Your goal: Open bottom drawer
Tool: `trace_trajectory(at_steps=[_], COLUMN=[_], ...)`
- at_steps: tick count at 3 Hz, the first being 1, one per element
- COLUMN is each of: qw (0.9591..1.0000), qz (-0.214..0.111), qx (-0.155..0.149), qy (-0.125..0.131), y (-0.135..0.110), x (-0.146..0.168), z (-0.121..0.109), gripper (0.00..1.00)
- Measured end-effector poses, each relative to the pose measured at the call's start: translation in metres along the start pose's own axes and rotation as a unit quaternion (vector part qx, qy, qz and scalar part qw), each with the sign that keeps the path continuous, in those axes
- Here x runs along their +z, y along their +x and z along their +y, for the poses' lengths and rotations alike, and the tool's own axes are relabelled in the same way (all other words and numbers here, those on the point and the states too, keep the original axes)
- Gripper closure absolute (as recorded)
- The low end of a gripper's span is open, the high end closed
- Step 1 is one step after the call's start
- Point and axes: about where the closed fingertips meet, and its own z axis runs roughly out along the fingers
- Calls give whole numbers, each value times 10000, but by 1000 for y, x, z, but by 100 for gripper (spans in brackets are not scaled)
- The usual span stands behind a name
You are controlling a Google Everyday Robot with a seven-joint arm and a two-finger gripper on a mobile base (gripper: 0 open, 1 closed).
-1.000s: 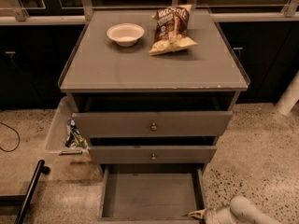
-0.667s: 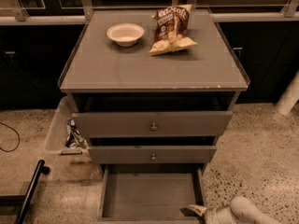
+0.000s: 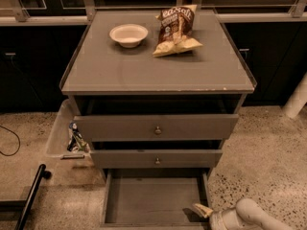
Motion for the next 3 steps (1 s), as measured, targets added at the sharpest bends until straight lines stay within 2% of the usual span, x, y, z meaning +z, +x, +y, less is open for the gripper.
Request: trace_trajectory(at_steps=[2,3], qw=[9976,9974], qz=[76,86], qx=[-661,-699], qy=[169,162], y=[-53,-56], x=[-57,-61], z=[-23,-24], gripper=[0,0])
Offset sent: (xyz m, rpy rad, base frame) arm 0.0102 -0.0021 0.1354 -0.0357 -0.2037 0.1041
